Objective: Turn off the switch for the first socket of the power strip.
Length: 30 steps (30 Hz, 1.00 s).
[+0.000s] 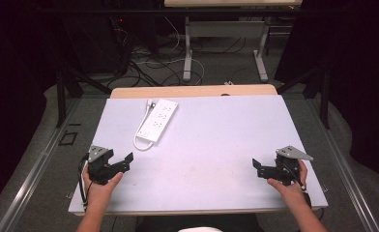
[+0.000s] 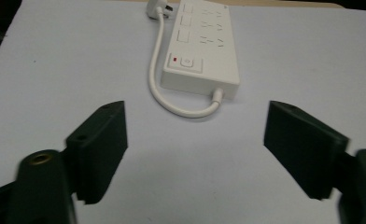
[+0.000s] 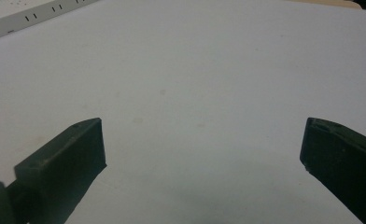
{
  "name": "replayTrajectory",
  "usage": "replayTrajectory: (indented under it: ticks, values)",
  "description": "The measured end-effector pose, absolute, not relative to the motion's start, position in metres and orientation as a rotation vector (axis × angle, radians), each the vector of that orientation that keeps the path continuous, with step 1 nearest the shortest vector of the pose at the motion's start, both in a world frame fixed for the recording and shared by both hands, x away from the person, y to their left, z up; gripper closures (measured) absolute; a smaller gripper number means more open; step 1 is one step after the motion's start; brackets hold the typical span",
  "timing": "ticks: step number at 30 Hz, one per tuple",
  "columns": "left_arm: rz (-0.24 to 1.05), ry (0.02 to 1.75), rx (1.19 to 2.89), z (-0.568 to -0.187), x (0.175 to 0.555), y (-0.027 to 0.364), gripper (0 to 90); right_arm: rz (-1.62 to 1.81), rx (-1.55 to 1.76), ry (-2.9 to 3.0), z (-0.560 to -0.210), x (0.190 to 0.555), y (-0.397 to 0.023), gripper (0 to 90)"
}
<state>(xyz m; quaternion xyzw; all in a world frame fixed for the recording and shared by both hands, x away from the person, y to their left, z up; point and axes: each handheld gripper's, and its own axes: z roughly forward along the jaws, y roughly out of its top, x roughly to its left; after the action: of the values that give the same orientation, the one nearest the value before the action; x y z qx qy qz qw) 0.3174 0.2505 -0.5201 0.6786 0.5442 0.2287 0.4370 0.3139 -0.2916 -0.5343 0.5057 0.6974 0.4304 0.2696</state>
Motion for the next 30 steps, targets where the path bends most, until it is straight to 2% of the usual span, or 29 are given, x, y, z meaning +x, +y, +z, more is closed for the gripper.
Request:
replayTrajectory:
  ticks: [1, 9, 15, 23, 30]
  values:
    - [0.572, 1.345, 1.680, -0.520, 0.317, 0.250, 31.5, 1.156, 1.352, 1.878, -0.534, 0.315, -0.292, 0.0]
    - [0.645, 1.310, 1.710, -0.521, 0.317, 0.241, 51.7, 1.163, 1.343, 1.886, -0.535, 0.316, -0.287, 0.4]
    - [0.647, 1.328, 1.697, -0.522, 0.321, 0.241, 60.4, 1.158, 1.347, 1.895, -0.537, 0.317, -0.286, 0.5]
    - [0.660, 1.364, 1.691, -0.522, 0.337, 0.237, 65.1, 1.141, 1.365, 1.889, -0.536, 0.312, -0.289, 0.6]
    - [0.637, 1.391, 1.666, -0.514, 0.348, 0.237, 77.8, 1.135, 1.357, 1.883, -0.538, 0.313, -0.289, 0.9]
